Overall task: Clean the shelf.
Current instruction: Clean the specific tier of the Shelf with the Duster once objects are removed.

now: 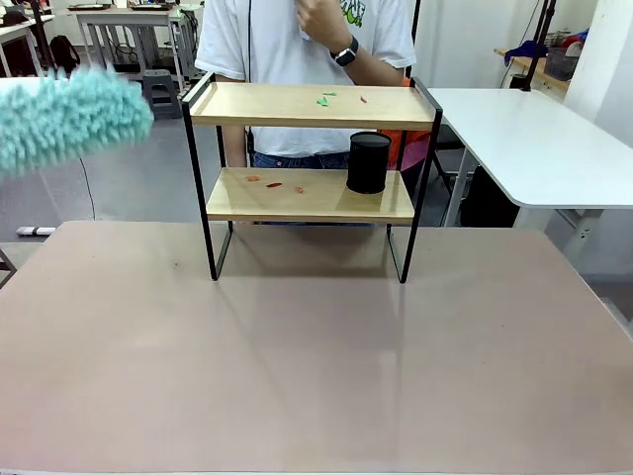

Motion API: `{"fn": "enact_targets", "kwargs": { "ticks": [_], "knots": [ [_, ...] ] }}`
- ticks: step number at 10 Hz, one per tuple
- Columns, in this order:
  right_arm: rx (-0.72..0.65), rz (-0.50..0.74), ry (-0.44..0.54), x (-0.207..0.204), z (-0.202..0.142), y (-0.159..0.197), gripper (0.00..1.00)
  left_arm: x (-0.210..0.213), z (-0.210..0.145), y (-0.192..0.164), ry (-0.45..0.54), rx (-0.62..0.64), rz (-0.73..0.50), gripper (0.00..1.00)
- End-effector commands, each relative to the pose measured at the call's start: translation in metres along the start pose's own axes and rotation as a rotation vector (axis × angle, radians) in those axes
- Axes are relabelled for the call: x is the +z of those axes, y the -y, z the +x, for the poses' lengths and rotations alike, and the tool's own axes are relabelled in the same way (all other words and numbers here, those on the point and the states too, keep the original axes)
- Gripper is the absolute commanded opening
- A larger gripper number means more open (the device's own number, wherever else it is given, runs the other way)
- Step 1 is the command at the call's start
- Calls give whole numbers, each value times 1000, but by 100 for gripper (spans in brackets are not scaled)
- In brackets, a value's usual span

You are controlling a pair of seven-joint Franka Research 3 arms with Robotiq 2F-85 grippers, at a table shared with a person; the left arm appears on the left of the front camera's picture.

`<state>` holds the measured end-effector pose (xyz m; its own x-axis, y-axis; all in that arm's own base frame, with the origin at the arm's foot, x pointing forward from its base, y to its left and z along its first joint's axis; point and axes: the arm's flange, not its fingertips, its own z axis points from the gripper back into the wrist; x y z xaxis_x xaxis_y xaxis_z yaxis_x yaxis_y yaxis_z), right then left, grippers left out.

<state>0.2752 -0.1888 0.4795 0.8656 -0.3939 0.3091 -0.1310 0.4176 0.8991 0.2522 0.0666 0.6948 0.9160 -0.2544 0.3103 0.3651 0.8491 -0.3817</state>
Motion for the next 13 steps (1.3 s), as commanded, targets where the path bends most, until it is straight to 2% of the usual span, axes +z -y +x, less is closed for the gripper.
{"fn": "enact_targets", "kwargs": {
  "ticks": [1, 3, 5, 6, 7, 10, 11, 13],
  "knots": [
    [27, 15, 13, -1, 3, -1, 100, 31, 71, 49, 44, 43, 152, 12],
    [27, 15, 13, -1, 3, -1, 100, 14, 140, 106, 57, 30, 223, 12],
    [27, 15, 13, -1, 3, -1, 100, -51, 185, 156, 53, 21, 282, 12],
    [27, 15, 13, -1, 3, -1, 100, -85, 192, 164, -88, -32, 209, 12],
    [27, 15, 13, -1, 3, -1, 100, -33, 174, 150, 76, -14, 229, 12],
    [27, 15, 13, -1, 3, -1, 100, -33, 174, 150, 76, -14, 229, 12],
    [27, 15, 13, -1, 3, -1, 100, -50, 185, 154, 50, -2, 213, 12],
    [27, 15, 13, -1, 3, -1, 100, -61, 177, 168, 123, 81, 311, 12]
  ]
}}
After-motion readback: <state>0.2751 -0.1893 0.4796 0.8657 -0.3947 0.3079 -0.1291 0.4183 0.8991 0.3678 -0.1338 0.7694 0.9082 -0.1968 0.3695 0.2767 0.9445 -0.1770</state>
